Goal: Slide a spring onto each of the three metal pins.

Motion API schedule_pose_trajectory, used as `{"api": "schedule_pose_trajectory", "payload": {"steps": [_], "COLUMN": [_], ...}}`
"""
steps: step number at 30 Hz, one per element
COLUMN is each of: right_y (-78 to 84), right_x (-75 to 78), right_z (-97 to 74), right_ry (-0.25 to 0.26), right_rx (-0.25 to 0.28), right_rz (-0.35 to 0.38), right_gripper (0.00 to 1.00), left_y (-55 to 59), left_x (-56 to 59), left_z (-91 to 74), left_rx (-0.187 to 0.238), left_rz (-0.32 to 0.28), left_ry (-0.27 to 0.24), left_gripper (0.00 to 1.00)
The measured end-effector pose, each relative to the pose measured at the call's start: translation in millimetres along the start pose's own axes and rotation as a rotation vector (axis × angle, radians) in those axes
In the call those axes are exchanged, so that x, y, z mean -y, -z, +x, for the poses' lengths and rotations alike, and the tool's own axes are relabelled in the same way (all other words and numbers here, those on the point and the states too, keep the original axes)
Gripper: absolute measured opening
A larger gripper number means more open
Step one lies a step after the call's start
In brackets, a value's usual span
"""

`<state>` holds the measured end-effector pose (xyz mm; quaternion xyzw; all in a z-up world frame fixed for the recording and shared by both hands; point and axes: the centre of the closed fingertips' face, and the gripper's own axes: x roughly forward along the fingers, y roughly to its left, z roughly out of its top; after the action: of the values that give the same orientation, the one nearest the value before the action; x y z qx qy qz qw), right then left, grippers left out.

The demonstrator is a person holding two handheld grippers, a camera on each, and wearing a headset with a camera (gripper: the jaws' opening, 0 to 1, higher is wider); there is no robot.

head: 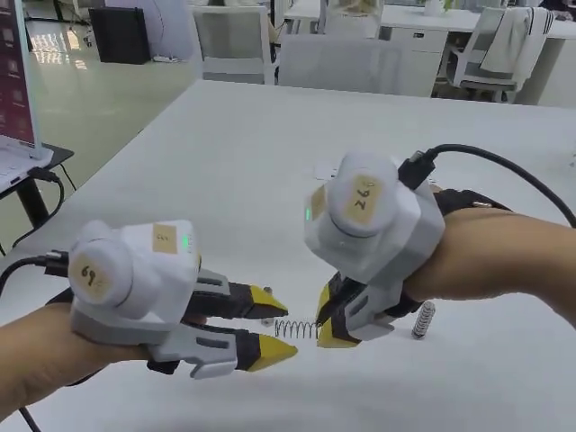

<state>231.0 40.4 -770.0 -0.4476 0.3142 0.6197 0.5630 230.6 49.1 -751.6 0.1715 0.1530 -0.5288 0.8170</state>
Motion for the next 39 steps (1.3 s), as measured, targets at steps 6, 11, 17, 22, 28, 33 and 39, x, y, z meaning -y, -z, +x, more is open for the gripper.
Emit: {"api": "schedule_pose_trajectory", "payload": {"steps": [6, 11, 17, 22, 28, 33, 39], "right_y": [-2.0, -2.1, -0.8, -1.0, -6.0, -11.8, -18.9], "right_x": [-0.8, -1.5, -1.7, -2.0, -1.5, -2.4, -4.1], "right_z": [0.0, 0.0, -0.7, -2.1, -11.1, -18.1, -23.8], "right_ry": [-0.001, -0.003, -0.002, 0.0, 0.006, 0.015, 0.032], "right_rx": [0.005, 0.003, 0.001, 0.003, 0.024, 0.043, 0.048], "right_rz": [-0.009, -0.015, -0.013, -0.011, 0.001, -0.002, -0.026], "right_gripper": [0.08, 0.08, 0.08, 0.08, 0.08, 0.08, 0.08], "left_y": [0.0, -0.7, 0.0, 1.1, 2.5, 2.0, 1.4], "left_x": [0.5, 0.8, 1.4, 1.5, 1.7, 1.6, 2.2], "left_z": [1.1, 2.4, 3.9, 4.5, 4.9, 5.6, 5.5], "left_rx": [-0.002, -0.003, -0.009, -0.013, -0.017, -0.016, -0.015], "left_rz": [0.005, 0.018, 0.025, 0.028, 0.028, 0.03, 0.031], "left_ry": [0.002, 0.001, 0.003, 0.006, 0.009, 0.011, 0.011], "left_gripper": [0.09, 0.06, 0.04, 0.04, 0.03, 0.03, 0.03]}}
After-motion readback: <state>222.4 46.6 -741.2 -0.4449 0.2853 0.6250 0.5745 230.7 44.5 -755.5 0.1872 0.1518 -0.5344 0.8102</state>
